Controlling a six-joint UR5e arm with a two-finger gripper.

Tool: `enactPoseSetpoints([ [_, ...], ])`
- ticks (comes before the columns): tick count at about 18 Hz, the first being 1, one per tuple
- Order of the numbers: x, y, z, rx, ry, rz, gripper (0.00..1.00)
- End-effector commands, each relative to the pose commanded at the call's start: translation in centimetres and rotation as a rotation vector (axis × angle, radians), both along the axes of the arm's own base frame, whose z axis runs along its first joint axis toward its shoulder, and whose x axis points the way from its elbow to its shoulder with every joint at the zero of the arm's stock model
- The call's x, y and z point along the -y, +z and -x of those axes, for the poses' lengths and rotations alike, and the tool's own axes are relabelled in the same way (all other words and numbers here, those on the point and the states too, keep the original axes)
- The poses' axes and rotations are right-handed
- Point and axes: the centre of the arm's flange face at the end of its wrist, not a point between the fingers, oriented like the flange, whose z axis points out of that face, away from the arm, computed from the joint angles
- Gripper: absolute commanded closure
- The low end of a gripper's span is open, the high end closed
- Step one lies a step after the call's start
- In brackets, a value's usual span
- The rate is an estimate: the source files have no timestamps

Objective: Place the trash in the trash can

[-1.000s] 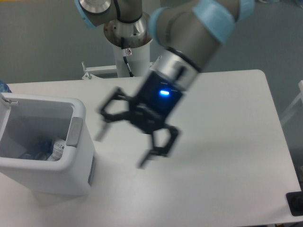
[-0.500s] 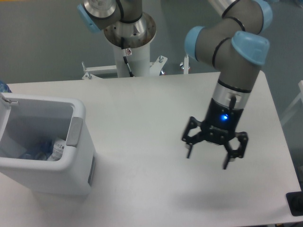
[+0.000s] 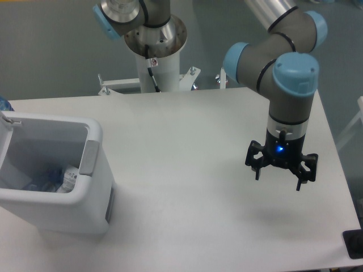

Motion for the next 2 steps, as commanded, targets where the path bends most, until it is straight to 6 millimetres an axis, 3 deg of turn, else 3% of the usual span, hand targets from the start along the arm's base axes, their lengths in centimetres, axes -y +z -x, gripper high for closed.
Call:
enactPoseSetpoints([
  [2, -0.19, 0.08, -0.15, -0.005, -0.003, 0.006, 0.00],
])
